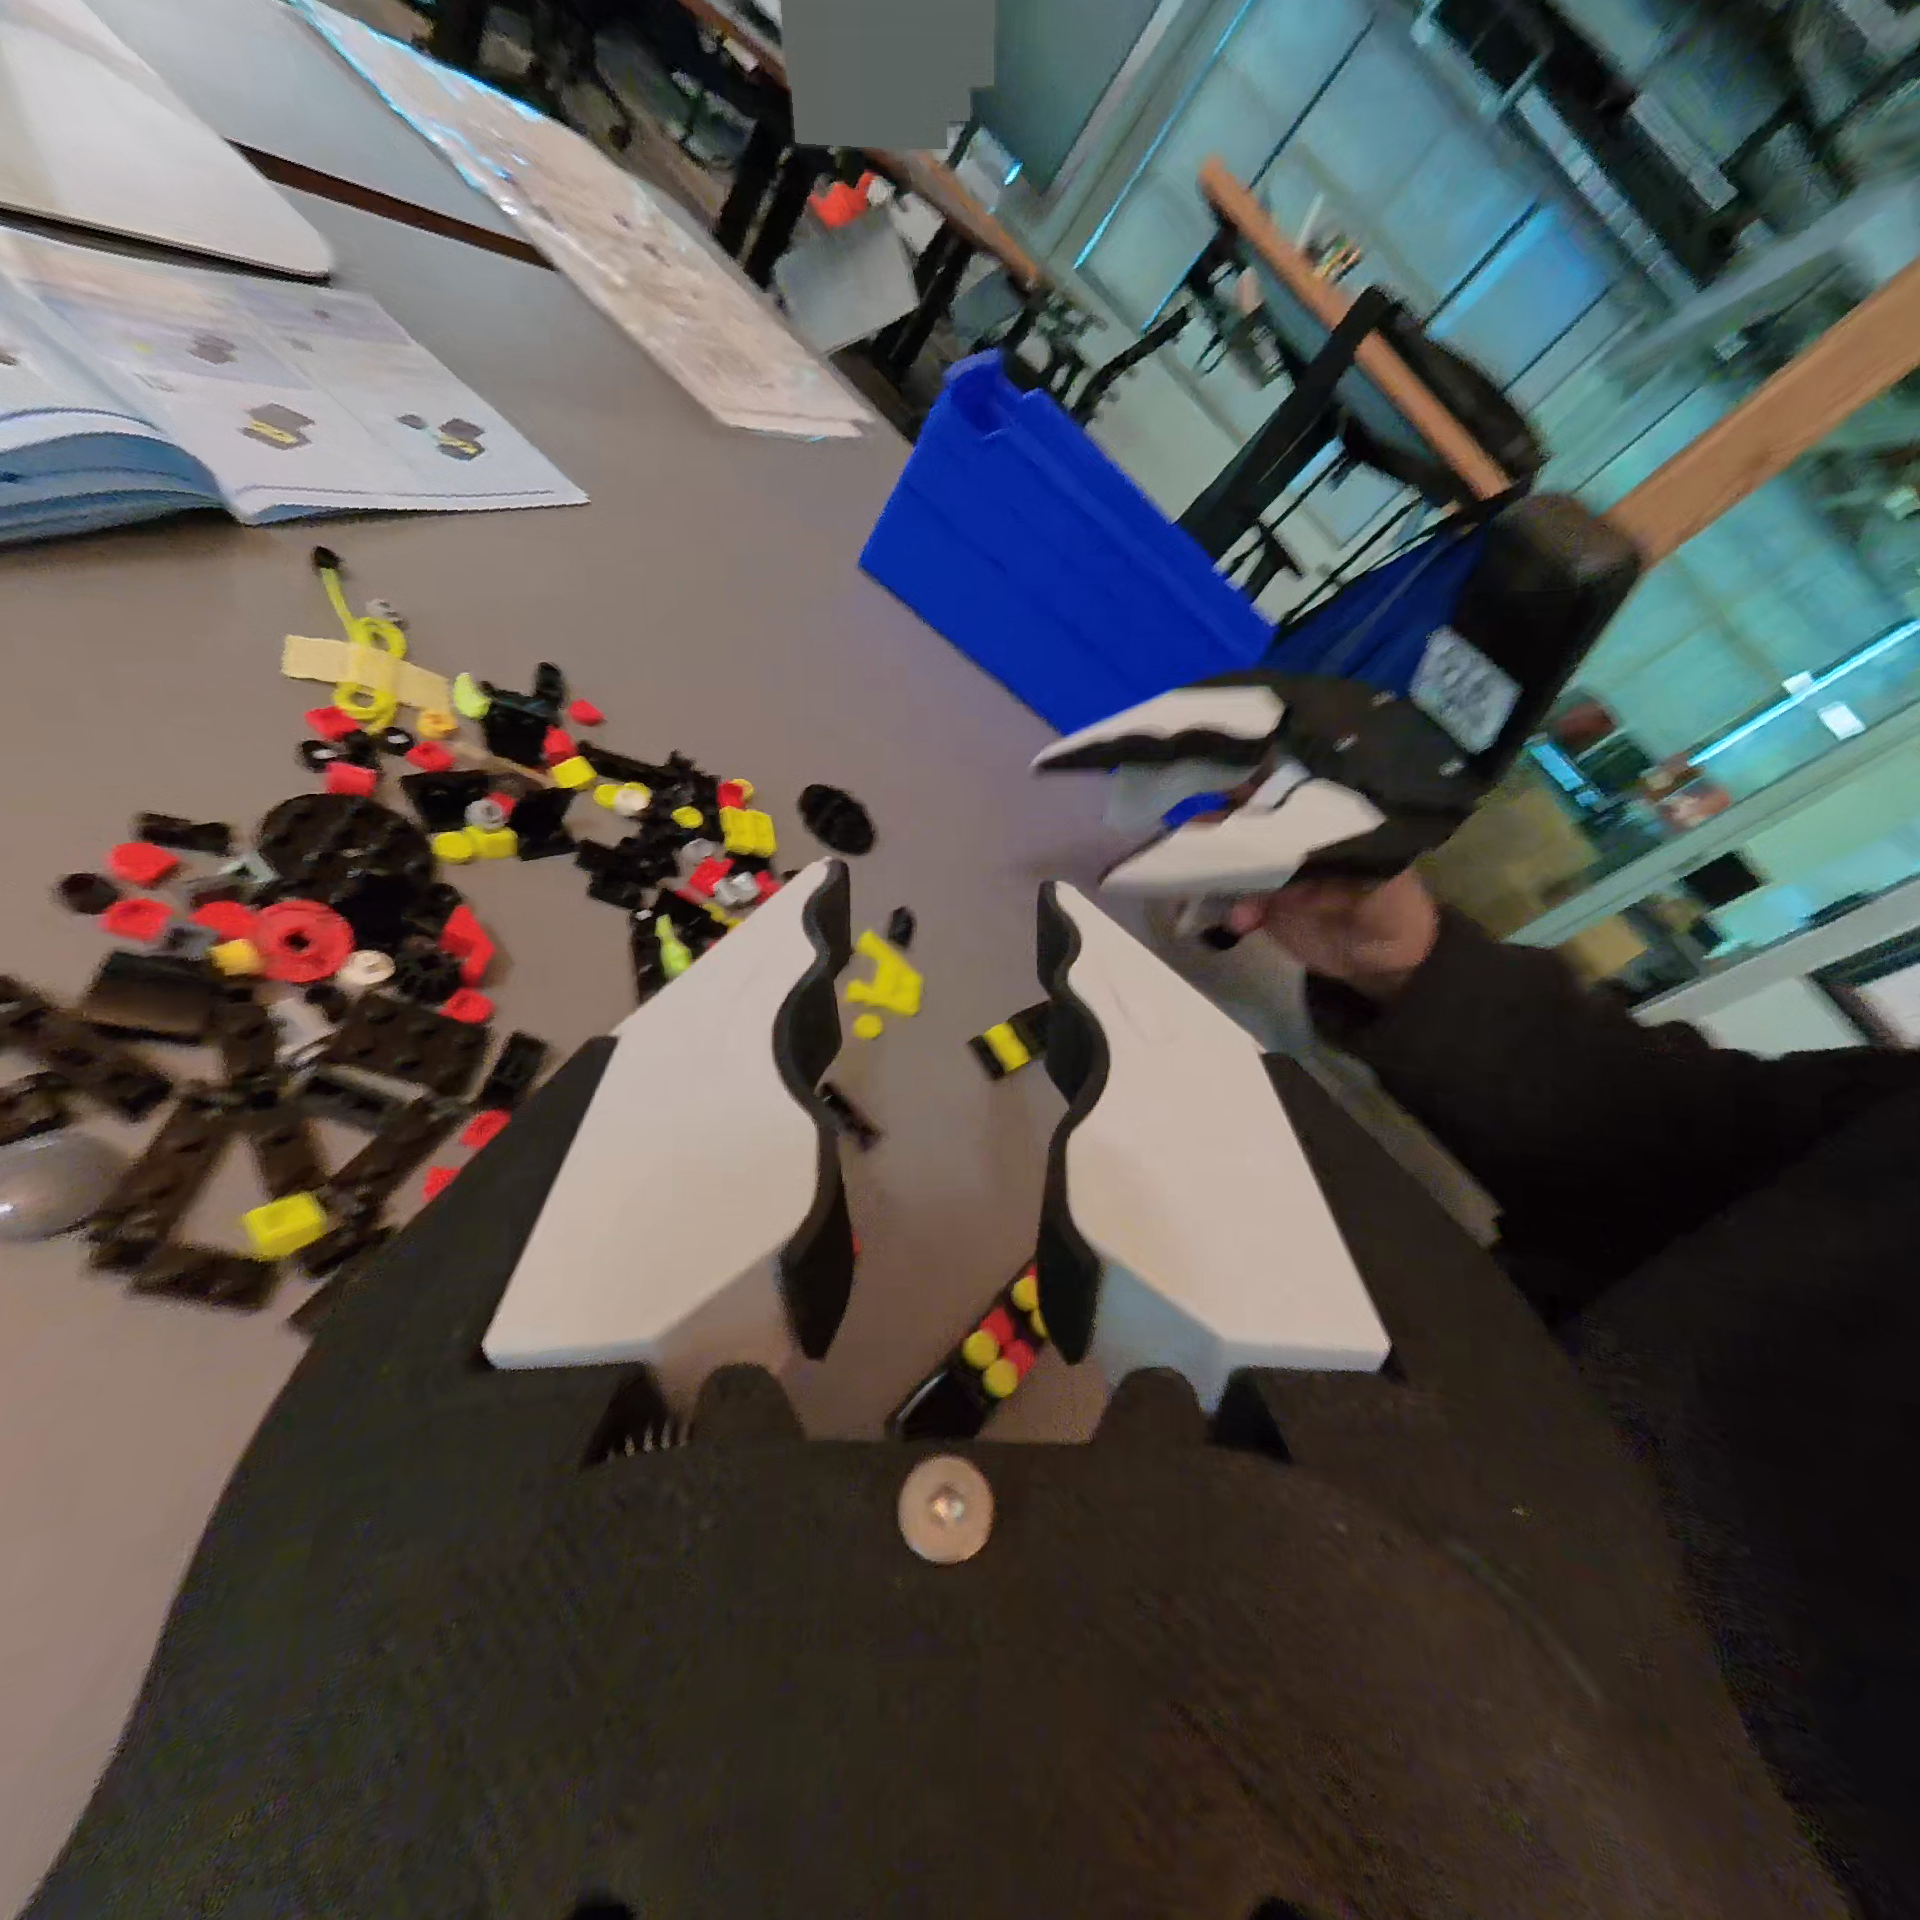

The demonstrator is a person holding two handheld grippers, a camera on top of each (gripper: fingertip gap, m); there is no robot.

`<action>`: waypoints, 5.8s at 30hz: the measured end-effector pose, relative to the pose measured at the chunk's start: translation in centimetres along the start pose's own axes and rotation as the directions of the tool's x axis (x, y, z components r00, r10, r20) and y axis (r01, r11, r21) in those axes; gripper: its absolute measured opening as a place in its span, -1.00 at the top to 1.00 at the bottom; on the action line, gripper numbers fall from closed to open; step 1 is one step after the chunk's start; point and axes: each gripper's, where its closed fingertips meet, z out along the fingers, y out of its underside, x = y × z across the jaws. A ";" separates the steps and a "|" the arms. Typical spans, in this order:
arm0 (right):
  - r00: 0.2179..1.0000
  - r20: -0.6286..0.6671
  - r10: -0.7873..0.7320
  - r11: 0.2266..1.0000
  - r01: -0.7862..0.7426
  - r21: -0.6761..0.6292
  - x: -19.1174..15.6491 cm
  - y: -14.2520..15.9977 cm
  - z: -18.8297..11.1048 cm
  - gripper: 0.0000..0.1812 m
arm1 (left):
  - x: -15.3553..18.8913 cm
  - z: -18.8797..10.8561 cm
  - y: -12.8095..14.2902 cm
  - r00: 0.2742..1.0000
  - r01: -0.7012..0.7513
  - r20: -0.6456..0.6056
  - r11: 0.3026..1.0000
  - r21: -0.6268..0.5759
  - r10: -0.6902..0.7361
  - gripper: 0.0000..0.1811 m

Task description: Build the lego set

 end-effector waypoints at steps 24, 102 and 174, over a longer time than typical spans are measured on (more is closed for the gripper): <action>0.992 0.104 0.069 0.985 -0.085 0.151 -4.8 -4.5 1.1 0.54 | 0.7 1.3 3.8 0.979 -0.204 -0.060 0.960 -0.191 0.196 0.51; 0.947 0.185 0.261 0.957 -0.279 0.081 -4.6 -2.7 1.7 0.61 | -5.0 -1.7 -0.3 0.993 0.112 0.035 0.994 0.013 -0.113 0.72; 0.959 0.152 0.240 0.968 -0.247 0.032 -4.8 -1.9 2.1 0.63 | -12.4 -5.0 1.1 0.848 -0.164 0.448 0.944 -0.287 0.283 0.81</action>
